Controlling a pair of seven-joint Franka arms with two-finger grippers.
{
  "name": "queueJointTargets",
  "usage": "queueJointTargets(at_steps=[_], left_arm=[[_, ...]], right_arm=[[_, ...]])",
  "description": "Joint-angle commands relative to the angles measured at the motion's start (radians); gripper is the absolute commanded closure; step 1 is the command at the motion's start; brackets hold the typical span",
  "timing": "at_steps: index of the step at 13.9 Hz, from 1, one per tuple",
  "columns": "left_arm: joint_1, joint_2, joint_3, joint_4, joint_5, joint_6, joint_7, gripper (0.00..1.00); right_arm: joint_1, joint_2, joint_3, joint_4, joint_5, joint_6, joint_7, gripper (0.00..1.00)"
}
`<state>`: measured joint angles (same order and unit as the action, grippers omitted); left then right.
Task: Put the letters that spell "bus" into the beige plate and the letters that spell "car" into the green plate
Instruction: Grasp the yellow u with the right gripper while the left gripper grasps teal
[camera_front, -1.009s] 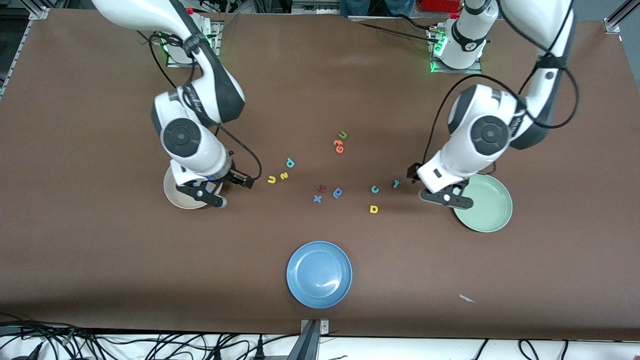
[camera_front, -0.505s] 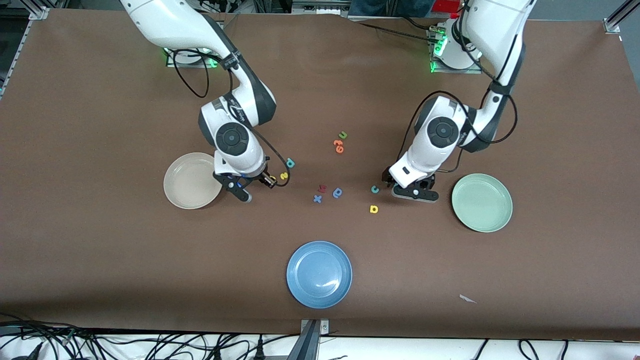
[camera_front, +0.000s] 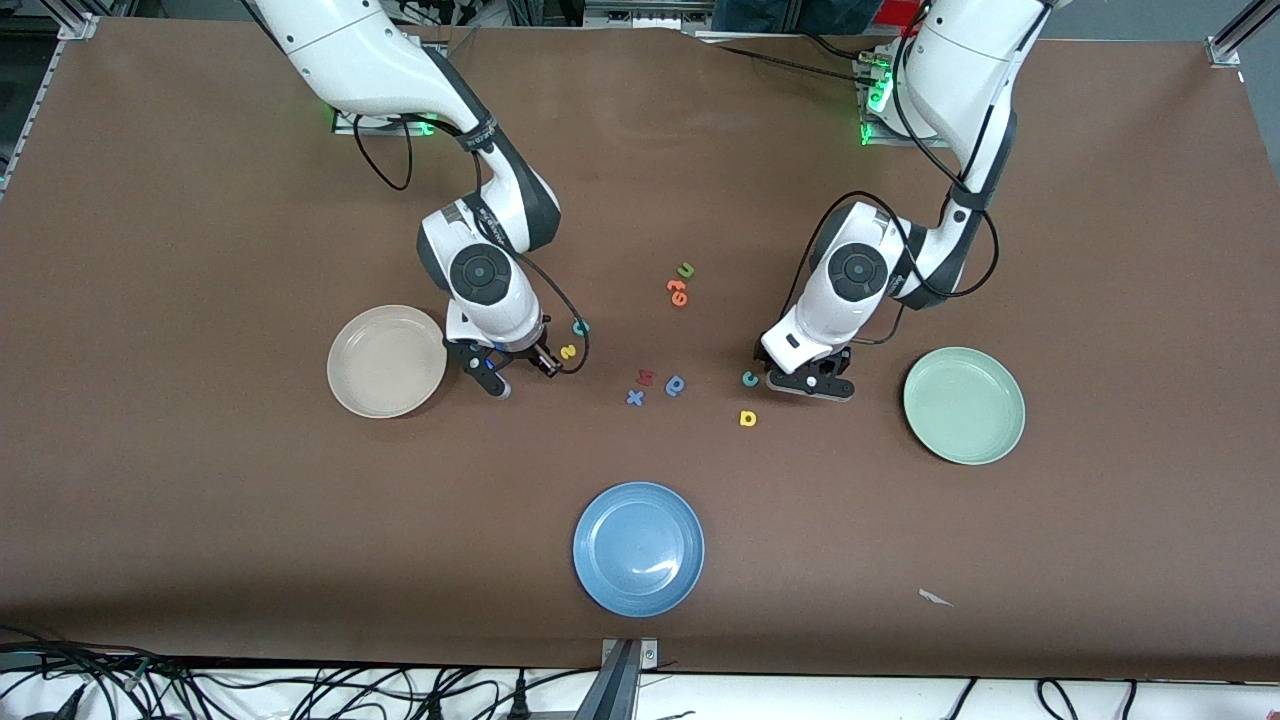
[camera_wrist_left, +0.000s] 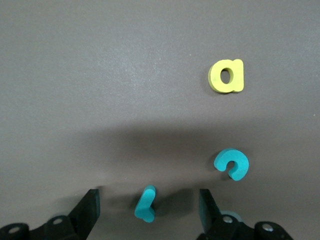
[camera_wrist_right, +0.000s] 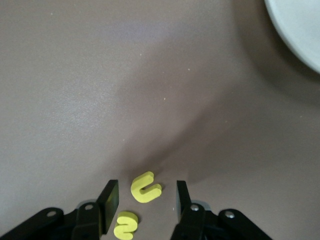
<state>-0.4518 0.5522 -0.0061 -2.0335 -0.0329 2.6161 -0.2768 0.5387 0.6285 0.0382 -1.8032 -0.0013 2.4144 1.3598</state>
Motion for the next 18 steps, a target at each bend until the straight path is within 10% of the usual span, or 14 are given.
queueJointTargets(at_steps=[1, 5, 10, 18], left_arm=[[-0.013, -0.005, 0.009, 0.002, -0.002, -0.025, -0.012, 0.26], [-0.015, -0.001, 0.011, 0.004, -0.002, -0.039, -0.012, 0.41], [-0.016, -0.001, 0.012, 0.009, -0.002, -0.048, -0.012, 0.56], [-0.016, 0.003, 0.012, 0.015, -0.002, -0.047, -0.010, 0.81]], right_arm=[[0.027, 0.019, -0.008, -0.010, 0.011, 0.046, 0.038, 0.46], [0.032, 0.036, -0.008, -0.012, 0.011, 0.065, 0.044, 0.48], [0.032, 0.028, -0.009, -0.010, 0.011, 0.058, 0.036, 0.92], [0.023, -0.159, -0.138, -0.008, 0.011, -0.231, -0.286, 0.93]])
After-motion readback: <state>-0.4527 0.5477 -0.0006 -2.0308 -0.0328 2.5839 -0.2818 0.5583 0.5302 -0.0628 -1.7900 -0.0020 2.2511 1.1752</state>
